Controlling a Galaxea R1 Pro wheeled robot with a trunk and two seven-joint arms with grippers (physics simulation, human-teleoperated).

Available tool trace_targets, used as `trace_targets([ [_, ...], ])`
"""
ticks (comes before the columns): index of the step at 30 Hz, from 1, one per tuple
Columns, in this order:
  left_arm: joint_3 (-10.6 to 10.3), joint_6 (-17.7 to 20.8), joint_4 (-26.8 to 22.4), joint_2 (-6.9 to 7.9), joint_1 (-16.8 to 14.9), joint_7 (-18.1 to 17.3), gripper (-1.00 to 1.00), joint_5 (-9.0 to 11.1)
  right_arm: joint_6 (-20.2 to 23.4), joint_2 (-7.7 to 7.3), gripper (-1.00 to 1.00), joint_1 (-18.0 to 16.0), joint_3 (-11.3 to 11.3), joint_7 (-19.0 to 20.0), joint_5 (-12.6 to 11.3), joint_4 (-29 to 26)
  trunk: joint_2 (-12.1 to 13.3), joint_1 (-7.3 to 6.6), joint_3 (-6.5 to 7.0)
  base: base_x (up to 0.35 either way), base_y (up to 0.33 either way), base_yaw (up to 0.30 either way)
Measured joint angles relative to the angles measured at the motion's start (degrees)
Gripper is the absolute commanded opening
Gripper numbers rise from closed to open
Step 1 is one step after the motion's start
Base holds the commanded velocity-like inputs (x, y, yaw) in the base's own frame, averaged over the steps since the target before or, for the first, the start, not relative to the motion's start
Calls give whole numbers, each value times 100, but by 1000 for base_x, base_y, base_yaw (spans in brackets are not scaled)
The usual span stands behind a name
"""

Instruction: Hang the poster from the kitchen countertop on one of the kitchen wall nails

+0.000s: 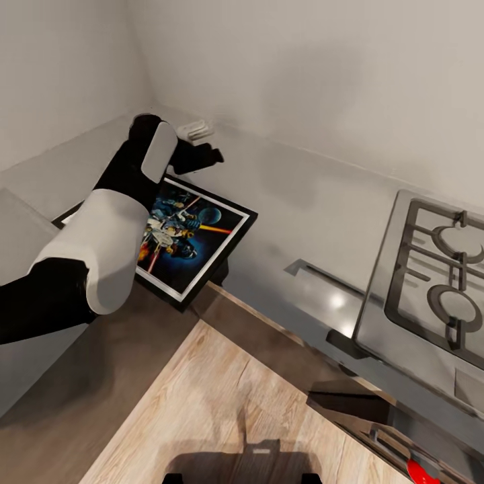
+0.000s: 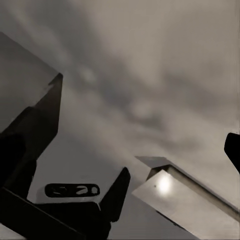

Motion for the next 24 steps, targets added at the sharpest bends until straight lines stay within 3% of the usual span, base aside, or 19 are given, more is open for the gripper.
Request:
trace_targets([
  [8,0,-18,331,0,3,2,100,1,0,-2,100,0,0,-2,0,0,0,0,-42,0,0,0],
  [24,-1,-25,310,0,-3,-2,100,17,0,-2,100,0,-1,-2,0,0,0,0,-66,-13,0,0],
])
